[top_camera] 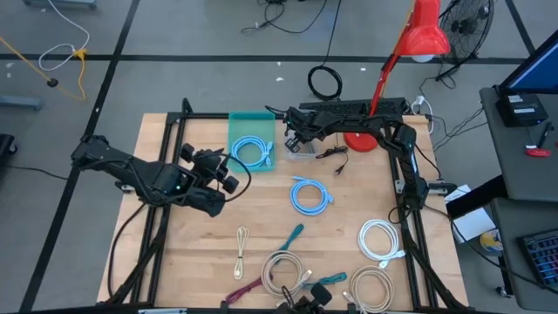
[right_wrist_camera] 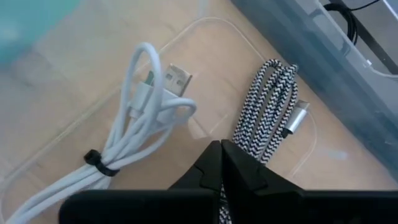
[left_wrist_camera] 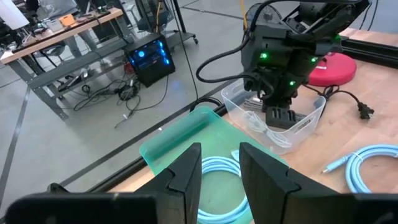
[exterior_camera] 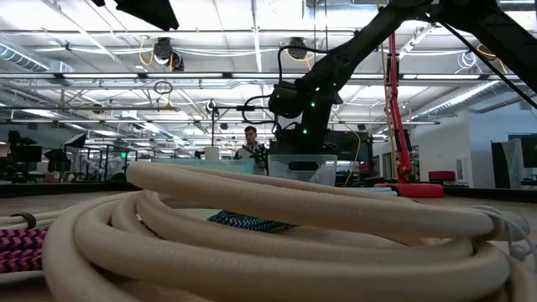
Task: Pick and place items into bin
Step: Put the black white charger cable into the transparent bin
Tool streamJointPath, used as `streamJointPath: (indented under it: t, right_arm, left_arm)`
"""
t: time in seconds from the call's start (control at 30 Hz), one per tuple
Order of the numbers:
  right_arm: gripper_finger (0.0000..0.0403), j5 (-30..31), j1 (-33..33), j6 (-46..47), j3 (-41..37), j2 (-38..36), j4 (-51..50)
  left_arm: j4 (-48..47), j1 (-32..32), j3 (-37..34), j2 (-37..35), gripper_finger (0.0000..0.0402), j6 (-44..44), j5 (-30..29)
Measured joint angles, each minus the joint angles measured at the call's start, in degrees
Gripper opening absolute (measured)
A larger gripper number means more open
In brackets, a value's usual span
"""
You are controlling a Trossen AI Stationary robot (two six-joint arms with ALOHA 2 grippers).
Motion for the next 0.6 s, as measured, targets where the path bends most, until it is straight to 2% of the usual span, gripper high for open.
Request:
streamJointPath:
  t: [0.27,0.43,0.6]
  right_arm:
    - [0.0000,1.9,-0.9,1.0,0.0,0.0,-3.1]
    - [0.0000,7.1,-1.0,1.5,0.0,0.0,-4.6]
    - [0.0000,9.1,-1.0,3.1,0.0,-0.1,-6.2]
  left_arm:
    - [0.0,0.0,0.0,0.0,0.0113,0.0,0.0]
    - [0.0,0.0,0.0,0.0,0.0113,0.0,0.0]
    - [0.0,0.0,0.0,0.0,0.0113,0.1,0.0]
